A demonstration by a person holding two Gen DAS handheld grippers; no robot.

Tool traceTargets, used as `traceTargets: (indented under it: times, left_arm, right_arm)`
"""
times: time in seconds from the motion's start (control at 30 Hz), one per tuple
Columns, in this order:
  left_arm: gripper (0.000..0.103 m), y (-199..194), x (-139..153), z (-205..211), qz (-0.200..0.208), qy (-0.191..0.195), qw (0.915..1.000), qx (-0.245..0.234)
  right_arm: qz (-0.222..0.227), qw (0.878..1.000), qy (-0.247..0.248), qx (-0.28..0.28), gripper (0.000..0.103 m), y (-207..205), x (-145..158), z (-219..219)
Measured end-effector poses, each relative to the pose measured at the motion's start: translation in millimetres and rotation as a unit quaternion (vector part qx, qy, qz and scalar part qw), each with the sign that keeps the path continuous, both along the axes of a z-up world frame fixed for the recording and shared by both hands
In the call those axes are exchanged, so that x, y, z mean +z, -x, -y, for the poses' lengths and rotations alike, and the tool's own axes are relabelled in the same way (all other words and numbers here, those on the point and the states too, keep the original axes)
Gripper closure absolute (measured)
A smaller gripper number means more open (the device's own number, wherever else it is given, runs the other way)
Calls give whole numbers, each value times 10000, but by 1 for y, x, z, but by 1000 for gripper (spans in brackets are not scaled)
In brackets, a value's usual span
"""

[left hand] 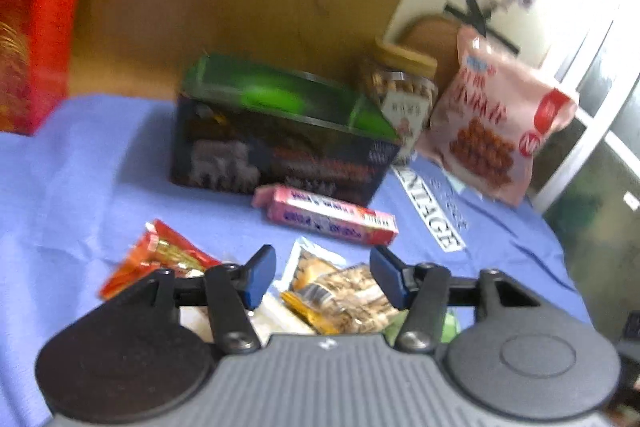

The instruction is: Organize snacks

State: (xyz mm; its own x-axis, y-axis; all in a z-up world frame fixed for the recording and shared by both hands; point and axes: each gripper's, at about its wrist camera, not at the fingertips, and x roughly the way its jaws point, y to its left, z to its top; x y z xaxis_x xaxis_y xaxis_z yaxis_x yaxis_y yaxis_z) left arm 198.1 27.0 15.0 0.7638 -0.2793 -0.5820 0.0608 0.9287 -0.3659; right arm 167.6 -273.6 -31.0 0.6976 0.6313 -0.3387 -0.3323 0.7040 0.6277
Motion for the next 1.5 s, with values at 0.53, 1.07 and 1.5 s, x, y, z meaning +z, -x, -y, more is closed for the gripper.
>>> traceTargets:
  times: [0.53,1.07,1.5]
  left_arm:
    - [43,97,-32,-25,462,-596,9920,1010]
    - [42,111,-40,-27,767,-920,9803,1568]
    - [42,118,-35,-15,1095,-1538,9651,1813]
  right_arm:
    - [52,9999,54,-78,57,8,-10,5]
    - [391,9971,659,-41,57,15,-6,-11]
    - [487,9966,662,1,57,17,-5,-12]
